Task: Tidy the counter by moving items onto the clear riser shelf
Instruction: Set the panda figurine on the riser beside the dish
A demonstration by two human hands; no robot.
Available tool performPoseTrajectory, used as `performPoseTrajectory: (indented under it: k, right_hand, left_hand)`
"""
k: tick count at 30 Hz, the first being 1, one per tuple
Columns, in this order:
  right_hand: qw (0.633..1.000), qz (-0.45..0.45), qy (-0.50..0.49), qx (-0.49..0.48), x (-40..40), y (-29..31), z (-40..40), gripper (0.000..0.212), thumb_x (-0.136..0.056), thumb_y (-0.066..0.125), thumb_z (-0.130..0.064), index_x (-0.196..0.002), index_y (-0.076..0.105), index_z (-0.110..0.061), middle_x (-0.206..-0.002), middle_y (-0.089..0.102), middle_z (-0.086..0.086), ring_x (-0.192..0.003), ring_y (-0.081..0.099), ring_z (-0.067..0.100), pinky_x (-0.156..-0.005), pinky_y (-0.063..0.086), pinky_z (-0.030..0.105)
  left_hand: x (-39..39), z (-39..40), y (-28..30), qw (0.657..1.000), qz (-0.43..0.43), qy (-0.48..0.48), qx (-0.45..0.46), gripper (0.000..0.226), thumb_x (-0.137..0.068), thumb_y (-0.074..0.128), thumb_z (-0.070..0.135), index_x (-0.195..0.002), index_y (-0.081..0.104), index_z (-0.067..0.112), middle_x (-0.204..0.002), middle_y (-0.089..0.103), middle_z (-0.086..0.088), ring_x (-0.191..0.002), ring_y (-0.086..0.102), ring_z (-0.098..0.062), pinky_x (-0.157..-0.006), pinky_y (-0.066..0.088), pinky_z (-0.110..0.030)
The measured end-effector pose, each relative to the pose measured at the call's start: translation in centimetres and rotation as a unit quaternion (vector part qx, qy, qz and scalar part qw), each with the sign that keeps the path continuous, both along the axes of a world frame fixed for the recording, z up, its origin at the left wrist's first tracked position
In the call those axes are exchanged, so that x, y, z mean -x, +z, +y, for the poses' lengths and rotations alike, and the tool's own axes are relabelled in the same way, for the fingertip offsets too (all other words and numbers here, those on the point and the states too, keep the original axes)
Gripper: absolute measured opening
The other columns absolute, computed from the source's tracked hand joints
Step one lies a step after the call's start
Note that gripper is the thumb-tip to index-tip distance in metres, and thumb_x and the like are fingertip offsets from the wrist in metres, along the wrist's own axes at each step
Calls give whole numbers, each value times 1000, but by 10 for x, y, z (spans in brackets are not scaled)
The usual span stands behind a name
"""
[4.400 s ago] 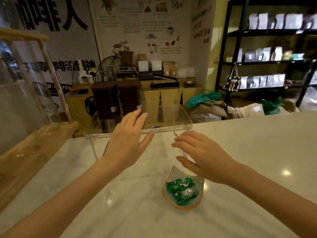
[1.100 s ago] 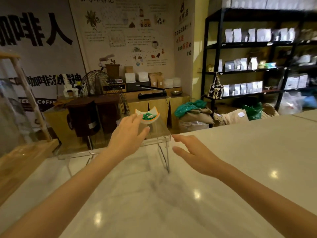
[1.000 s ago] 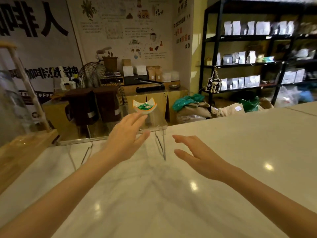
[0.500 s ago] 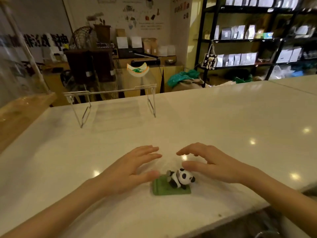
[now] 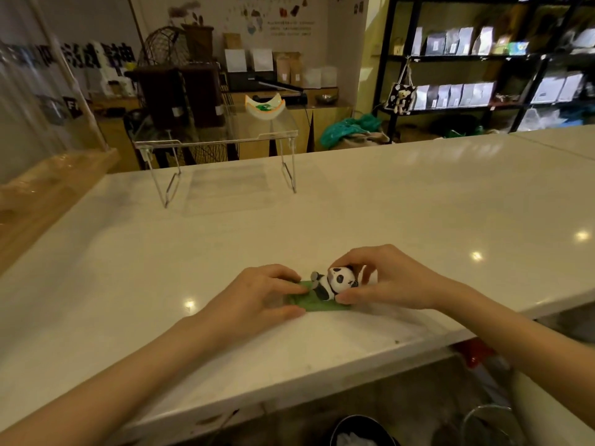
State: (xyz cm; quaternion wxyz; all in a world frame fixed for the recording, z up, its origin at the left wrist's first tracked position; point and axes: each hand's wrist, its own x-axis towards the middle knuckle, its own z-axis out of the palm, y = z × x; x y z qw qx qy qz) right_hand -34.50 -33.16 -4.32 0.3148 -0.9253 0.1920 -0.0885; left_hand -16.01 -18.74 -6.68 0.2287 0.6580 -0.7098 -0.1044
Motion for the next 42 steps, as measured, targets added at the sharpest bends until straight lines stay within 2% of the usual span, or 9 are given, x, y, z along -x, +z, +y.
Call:
performPoseTrajectory:
  k: [4, 9, 13, 16, 22, 27, 33, 37, 42]
  right_hand:
    - [999, -13, -6, -46, -6, 7, -7, 35, -71, 74, -28, -105, 65, -24, -98, 70, -5, -82, 64, 8, -77, 54, 26]
    - [992, -64, -10, -108, -26, 28, -23, 36, -70, 76, -15, -104, 65, -17, -99, 70, -1, -84, 67, 4, -73, 53, 17]
    - [988, -101, -17, -112, -50, 51, -41, 36, -69, 76, -15, -102, 62, -18, -102, 68, 11, -91, 67, 23, -83, 56, 33]
    - [986, -127, -23, -108, -72, 69, -59, 39, -68, 76, -15, -103, 60, -17, -102, 68, 12, -92, 67, 23, -85, 56, 38]
    - [976, -200, -13, -89, -112, 107, -96, 32, -68, 75, -9, -95, 61, -20, -95, 70, 1, -84, 68, 10, -73, 57, 21]
    - [962, -251, -18, -107, -147, 127, -129, 32, -69, 75, -8, -96, 61, -17, -93, 70, 2, -78, 69, 6, -65, 56, 16]
    - [964, -255, -43, -67, -187, 133, -166, 33, -71, 73, -12, -100, 60, -19, -99, 68, 1, -89, 65, 9, -73, 56, 21]
    - [967, -240, -85, 0, -211, 122, -187, 36, -73, 73, -18, -107, 61, -16, -103, 68, 0, -86, 63, 7, -71, 50, 16]
    - [964, -225, -126, 59, -232, 102, -207, 39, -72, 73, -21, -109, 63, -18, -103, 69, 0, -82, 58, 3, -67, 41, 11]
  left_hand:
    - [-7, -2, 7, 1000, 11, 8, 19, 28, -78, 65, 37, -103, 68, 25, -116, 62, 1, -99, 56, -5, -86, 38, -10]
    - [-25, -17, 28, 998, -28, 8, 52, 28, -79, 62, 37, -103, 68, 24, -116, 64, -1, -98, 57, -8, -67, 33, 5]
    - [-43, -34, 51, 995, -30, 22, 88, 28, -78, 63, 34, -103, 68, 25, -113, 66, 0, -97, 59, -7, -76, 46, -9]
    - [-60, -51, 69, 993, -24, 40, 112, 29, -76, 63, 36, -103, 68, 26, -109, 67, 3, -92, 56, -1, -67, 42, -3]
    - [-95, -88, 109, 983, -26, 67, 171, 28, -75, 65, 33, -101, 69, 24, -107, 67, 6, -94, 60, -6, -83, 49, -20]
    - [-127, -123, 137, 974, -26, 67, 215, 24, -75, 68, 25, -98, 70, 18, -100, 62, 10, -83, 59, 4, -78, 47, -5]
    - [-165, -168, 145, 975, -26, 86, 203, 23, -77, 68, 17, -98, 70, 10, -109, 69, -10, -100, 62, -11, -92, 50, -25]
    - [-181, -191, 138, 981, -27, 117, 152, 26, -79, 65, 20, -103, 67, 11, -112, 68, -10, -100, 61, -9, -86, 47, -18]
    - [-194, -214, 132, 986, -34, 137, 90, 27, -80, 64, 21, -105, 66, 12, -108, 70, -11, -99, 64, -22, -89, 51, -31]
